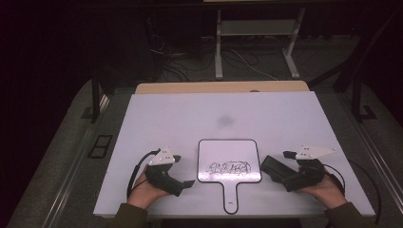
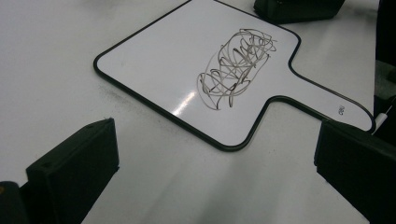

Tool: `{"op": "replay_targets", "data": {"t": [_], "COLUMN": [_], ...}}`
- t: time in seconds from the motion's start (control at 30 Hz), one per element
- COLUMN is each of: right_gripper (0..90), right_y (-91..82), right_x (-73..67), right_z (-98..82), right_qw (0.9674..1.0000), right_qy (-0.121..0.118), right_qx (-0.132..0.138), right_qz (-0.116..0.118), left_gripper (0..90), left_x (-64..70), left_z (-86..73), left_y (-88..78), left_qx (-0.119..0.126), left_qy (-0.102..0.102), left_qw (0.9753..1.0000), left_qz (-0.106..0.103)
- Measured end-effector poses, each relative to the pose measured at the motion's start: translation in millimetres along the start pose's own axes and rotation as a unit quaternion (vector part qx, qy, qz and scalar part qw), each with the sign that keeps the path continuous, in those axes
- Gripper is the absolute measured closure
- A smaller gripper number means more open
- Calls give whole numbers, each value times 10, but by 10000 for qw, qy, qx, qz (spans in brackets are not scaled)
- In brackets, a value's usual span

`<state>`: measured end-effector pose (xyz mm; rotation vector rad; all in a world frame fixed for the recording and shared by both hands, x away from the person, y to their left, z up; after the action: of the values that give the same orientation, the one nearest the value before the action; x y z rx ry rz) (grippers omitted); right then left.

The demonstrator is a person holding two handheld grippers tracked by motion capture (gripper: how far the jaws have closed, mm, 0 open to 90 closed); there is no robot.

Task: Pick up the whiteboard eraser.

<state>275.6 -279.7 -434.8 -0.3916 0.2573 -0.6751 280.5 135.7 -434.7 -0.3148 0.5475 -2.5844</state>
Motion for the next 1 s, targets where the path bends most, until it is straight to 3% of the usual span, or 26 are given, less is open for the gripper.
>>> {"op": "replay_targets", "data": {"t": [0.33, 0.4, 0.67, 1.0], "right_gripper": [0, 0, 0, 0], "right_y": [-46, -47, -68, -80], "right_x": [71, 74, 88, 183], "right_z": [47, 54, 104, 147], "right_qw": [10000, 10000, 9999, 9999], "right_qy": [51, 35, -58, 35], "right_qx": [-54, -33, 13, -34], "right_qz": [-63, -73, -84, -126], "left_gripper": [0, 0, 0, 0], "left_x": [14, 14, 42, 52], "left_z": [-24, -31, -23, -30], "left_y": [16, 16, 13, 21], "left_qx": [-65, -152, -90, -38], "left_qy": [-37, 38, 47, -23], "left_qw": [10000, 9999, 9999, 10000], "left_qz": [-29, -38, 4, -6]}}
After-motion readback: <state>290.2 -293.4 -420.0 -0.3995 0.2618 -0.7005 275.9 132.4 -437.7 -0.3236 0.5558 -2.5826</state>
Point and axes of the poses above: each handheld gripper's, and its own axes: y roughly forward along the jaws, z roughly out of its top, x roughly to its right, the point moved 2 cm from there along y, roughly forward along the jaws, and after that the axes turned 10 degrees about x, right-handed, at the moved point
